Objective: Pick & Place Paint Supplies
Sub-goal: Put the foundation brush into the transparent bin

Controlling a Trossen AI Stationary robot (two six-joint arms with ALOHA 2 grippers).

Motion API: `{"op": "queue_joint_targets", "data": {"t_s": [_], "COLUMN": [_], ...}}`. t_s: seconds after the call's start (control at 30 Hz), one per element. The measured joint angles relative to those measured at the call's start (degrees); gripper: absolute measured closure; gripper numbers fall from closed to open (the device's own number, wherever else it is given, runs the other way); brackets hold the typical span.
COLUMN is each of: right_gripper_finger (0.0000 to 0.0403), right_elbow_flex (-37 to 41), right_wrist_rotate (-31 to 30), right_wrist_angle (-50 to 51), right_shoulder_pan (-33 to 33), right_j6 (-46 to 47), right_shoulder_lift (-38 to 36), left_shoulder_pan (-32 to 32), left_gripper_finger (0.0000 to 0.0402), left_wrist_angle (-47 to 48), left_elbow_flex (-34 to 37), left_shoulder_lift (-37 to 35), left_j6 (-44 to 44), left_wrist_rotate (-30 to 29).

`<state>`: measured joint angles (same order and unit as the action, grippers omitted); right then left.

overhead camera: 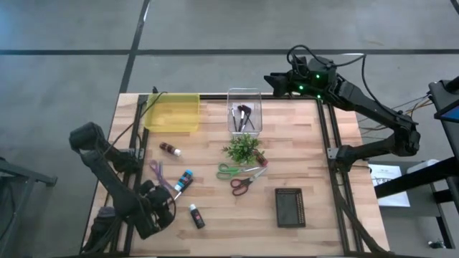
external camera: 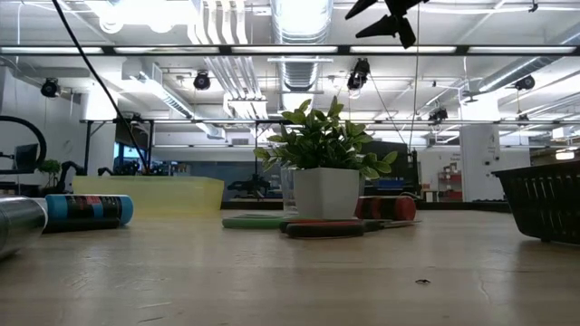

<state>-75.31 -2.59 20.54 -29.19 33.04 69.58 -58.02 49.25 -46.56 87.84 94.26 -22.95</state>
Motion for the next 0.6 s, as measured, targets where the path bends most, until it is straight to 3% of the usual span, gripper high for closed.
{"op": "queue_joint_targets", "data": {"t_s": [0.17, 0.6], "right_gripper_finger": [0.0188, 0.0188], "right_elbow_flex": [0.00, 0.00], "right_wrist_rotate": [0.00, -0.02], "right_wrist_angle": [0.08, 0.23], "right_shoulder_pan": [0.00, 0.20], "right_j6": [0.00, -0.03], "right_shoulder_lift": [0.00, -0.22], "left_shoulder_pan": [0.00, 0.00], "left_gripper_finger": [0.0246, 0.0246], "left_wrist_angle": [-7.76, -8.70], "left_elbow_flex": [3.41, 5.70], "left_shoulder_lift": [1.16, 1.17], "left_j6": [-3.85, -0.71], "left_wrist_rotate": [0.03, 0.03]}}
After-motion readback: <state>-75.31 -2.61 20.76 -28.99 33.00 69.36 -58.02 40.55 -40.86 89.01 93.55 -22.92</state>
